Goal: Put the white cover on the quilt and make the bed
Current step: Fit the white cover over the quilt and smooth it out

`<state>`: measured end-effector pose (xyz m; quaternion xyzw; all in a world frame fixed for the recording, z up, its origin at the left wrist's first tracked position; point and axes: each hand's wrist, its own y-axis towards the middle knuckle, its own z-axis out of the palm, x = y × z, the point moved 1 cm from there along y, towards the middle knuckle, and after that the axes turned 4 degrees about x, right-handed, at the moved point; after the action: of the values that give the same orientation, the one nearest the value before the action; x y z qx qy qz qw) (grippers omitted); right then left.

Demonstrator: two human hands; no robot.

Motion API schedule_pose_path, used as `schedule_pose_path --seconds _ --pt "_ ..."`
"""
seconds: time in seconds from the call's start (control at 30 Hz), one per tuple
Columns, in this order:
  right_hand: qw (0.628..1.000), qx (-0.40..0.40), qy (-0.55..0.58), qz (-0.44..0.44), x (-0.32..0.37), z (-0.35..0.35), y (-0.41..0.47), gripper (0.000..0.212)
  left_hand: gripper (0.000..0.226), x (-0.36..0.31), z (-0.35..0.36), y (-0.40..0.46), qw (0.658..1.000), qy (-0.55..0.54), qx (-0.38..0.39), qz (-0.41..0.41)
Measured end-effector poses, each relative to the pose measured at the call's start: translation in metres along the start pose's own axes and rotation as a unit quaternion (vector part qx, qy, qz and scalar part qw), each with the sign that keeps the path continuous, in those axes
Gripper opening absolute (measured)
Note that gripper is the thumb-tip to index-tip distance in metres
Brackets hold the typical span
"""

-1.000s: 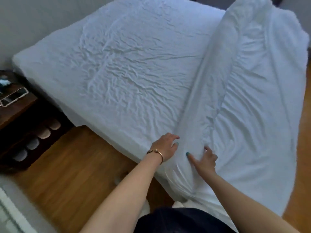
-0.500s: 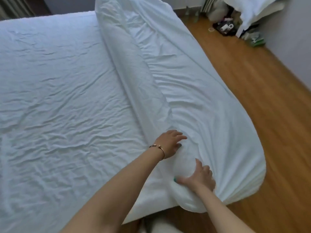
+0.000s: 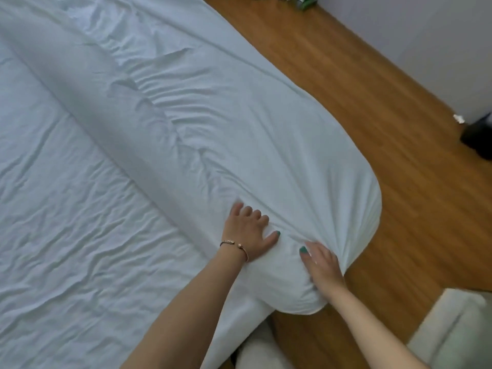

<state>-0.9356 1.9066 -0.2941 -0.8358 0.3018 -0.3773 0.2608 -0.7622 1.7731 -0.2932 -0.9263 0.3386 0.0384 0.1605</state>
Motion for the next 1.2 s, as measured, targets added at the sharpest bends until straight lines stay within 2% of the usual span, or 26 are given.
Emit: schedule_pose_path --seconds 0.07,0.1,0.2,0.3,0.37,0.4,0.47,0.57,0.63,0.7,0.8,0.93,1.07,1.13,1.2 --pt "1.0 -0.02 0.004 0.003 -0.005 0.018 -0.013 0.084 0.047 0.008 0.014 -0.036 0.995 -0.027 -0.089 0.025" --pt "0.999 -0.022 0.027 -0.001 -0.007 0.029 -0.02 0.093 0.043 0.014 0.026 -0.058 0.991 -0.044 -0.123 0.037" --pt "0.997 -0.037 0.07 0.001 -0.01 0.053 -0.033 0.113 0.043 0.036 0.068 -0.122 0.981 -0.08 -0.171 0.044" --pt "0.996 -0.02 -0.059 -0.061 -0.013 0.066 -0.047 0.114 0.043 0.051 0.087 -0.166 0.981 -0.08 -0.167 0.063" --pt "0.98 -0.015 -0.169 -0.099 -0.013 0.078 -0.063 0.1 0.035 0.054 0.072 -0.171 0.981 -0.07 -0.169 0.071" --pt "0.977 -0.021 -0.186 -0.103 -0.014 0.084 -0.073 0.091 0.032 0.053 0.054 -0.164 0.981 -0.065 -0.168 0.073" --pt "0.979 -0.027 -0.181 -0.093 -0.015 0.096 -0.086 0.079 0.044 0.044 0.017 -0.13 0.989 -0.037 -0.117 0.077" --pt "0.982 -0.036 -0.171 -0.075 -0.018 0.1 -0.09 0.071 0.051 0.026 -0.002 -0.068 0.997 0.01 0.037 0.069" --pt "0.978 -0.011 -0.188 -0.087 -0.012 0.085 -0.084 0.061 0.05 0.021 0.013 -0.051 0.996 0.022 0.084 0.009" --pt "0.974 0.012 -0.201 -0.104 -0.003 0.07 -0.075 0.05 0.06 0.023 0.029 -0.058 0.993 0.054 0.098 -0.031" --pt "0.975 0.044 -0.203 -0.072 0.007 0.065 -0.06 0.049 0.069 0.03 0.042 -0.09 0.999 0.024 0.044 -0.014" --pt "0.97 0.018 -0.241 -0.002 0.0 0.092 -0.072 0.055 0.045 0.047 0.055 -0.169 0.993 -0.055 -0.101 0.017" --pt "0.974 -0.01 -0.226 0.023 -0.027 0.133 -0.107 0.041 0.047 0.074 0.099 -0.266 0.989 -0.07 -0.128 0.019" --pt "0.971 -0.034 -0.234 0.034 -0.029 0.148 -0.114 0.041 0.048 0.082 0.109 -0.287 0.989 -0.066 -0.124 0.035" --pt "0.977 -0.071 -0.192 0.062 -0.016 0.155 -0.118 0.042 0.041 0.083 0.095 -0.286 0.988 -0.069 -0.132 0.045"
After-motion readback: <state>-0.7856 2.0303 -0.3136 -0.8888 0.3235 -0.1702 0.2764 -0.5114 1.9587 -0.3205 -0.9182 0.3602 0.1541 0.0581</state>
